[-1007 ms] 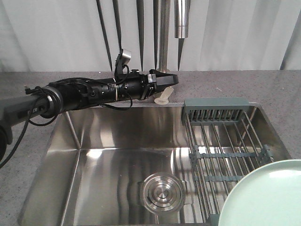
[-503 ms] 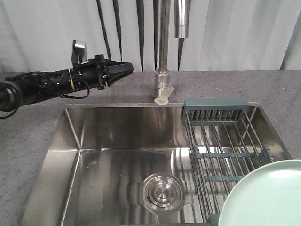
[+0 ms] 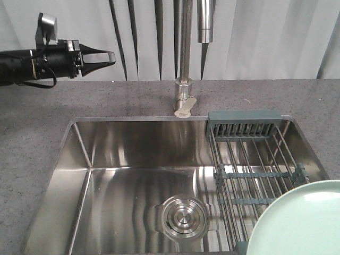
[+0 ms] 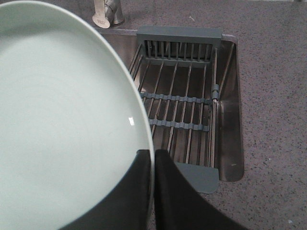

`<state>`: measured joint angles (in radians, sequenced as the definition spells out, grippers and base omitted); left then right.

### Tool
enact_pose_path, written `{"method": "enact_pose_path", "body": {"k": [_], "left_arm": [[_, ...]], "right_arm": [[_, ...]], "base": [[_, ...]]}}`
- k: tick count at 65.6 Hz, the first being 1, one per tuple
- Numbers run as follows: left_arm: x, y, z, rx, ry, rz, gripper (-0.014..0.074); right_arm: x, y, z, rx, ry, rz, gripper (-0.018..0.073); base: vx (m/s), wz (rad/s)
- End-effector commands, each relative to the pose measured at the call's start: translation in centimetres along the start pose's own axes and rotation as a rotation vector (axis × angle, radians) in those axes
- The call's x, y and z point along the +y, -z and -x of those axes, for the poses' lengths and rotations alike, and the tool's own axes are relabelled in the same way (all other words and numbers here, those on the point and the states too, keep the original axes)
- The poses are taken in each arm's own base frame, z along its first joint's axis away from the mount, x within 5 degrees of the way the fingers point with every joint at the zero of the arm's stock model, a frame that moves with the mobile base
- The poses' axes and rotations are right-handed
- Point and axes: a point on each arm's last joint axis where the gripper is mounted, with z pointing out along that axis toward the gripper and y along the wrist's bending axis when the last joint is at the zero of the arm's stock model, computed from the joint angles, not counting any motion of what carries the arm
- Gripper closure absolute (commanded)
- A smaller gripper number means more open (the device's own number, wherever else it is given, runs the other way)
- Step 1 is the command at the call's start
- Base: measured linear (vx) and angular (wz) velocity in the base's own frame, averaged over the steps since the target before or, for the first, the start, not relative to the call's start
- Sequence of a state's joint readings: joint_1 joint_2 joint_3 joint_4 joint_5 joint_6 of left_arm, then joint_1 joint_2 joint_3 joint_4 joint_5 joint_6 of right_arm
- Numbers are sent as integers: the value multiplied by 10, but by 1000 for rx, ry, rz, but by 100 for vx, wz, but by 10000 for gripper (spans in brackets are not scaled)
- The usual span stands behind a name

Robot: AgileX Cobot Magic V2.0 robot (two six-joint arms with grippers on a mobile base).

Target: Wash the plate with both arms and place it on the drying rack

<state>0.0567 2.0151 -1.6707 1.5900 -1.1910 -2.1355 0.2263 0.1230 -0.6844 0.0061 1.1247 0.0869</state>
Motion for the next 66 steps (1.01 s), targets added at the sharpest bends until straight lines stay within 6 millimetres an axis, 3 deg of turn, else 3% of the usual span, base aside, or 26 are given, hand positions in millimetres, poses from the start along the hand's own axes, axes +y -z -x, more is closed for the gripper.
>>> {"method": "enact_pose_path", "body": {"k": [1,15,24,33,46,66], "left_arm": [[-90,25,14,91,-201,-141,603],[-183,61,6,123,-439,-70,603],[-226,80,-19,108,-484,-72,603],[-247,95,-54,90,-476,-51,603],[-249,109,-110,56,-465,13,603],[-221,129,-211,-52,-420,220,603]], "right_arm": [[1,1,13,-74,2,-2,564],[1,1,13,-76,2,-2,564],[1,1,13,-76,2,-2,564],[1,1,13,-74,2,-2,564],[2,1,13,-70,-5,11,564],[3,1,13,-68,-10,20,564]], "base": [[0,0],[0,0],[0,0],[0,0],[0,0],[0,0]]}}
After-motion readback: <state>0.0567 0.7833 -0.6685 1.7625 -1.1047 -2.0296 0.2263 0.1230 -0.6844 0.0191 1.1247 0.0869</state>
